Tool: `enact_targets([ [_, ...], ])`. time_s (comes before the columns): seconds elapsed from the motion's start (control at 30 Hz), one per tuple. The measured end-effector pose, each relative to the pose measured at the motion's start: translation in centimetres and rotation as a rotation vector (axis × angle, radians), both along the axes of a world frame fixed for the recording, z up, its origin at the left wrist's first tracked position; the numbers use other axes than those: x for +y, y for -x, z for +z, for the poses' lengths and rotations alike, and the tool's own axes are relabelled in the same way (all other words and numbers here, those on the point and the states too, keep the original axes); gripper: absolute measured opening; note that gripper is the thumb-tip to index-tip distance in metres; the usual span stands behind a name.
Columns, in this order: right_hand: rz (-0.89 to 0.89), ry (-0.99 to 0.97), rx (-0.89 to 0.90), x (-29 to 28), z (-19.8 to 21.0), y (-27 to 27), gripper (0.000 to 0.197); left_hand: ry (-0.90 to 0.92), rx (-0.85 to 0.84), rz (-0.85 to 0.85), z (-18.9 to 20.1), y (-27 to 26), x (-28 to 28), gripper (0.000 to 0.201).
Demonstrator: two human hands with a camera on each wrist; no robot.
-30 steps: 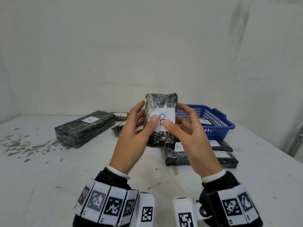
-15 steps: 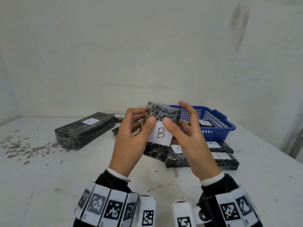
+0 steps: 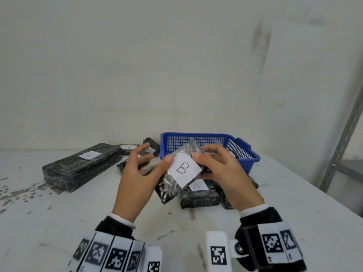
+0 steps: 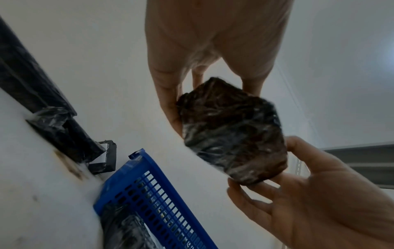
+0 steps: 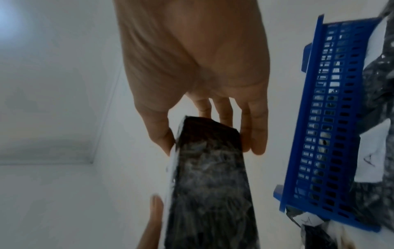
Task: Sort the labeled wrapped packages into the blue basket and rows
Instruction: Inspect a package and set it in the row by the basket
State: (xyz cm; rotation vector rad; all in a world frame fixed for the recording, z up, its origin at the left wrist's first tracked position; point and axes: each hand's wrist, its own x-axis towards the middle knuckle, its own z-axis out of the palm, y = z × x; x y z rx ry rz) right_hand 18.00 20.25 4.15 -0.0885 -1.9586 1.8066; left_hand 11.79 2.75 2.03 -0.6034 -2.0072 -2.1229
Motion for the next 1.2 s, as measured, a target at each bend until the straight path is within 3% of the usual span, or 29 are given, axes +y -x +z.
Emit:
enact_targets([
  [0.13,-0.066,0.061,-0.036,1.8,0.3,-1.4,0.017,0.034,-0.050,-0.059,0.1,-0.2,0.0,0.066],
  [0.33,-0.166,-0.040,-0.373,3.8,-1.6,-2.4,0.018,0.306,-0.220,-0.212,0.3,0.0,-0.3,0.027],
  [0.43,-0.221,-0.136,-0.482,4.5,-3.2,-2.6,0.020,0.464,-0.323,-0.250,0.4,0.1,0.2,0.033],
  [0.53,-0.230,-0.106,-0.535,4.7,-4.1,-2.9,0.025,0.588,-0.407,-0.345,0.4,-0.3,0.7,0.041],
  [0.67,-0.203,-0.145,-0.573,4.4,-4.4,-3.6,0.027,0.682,-0.403,-0.418,-0.1,-0.6,1.4,0.048],
  [1.2,-0.253,-0.094,-0.555,3.8,-5.0,-3.5,0.033,0.642,-0.390,-0.316,-1.8,0.0,3.0,0.037],
])
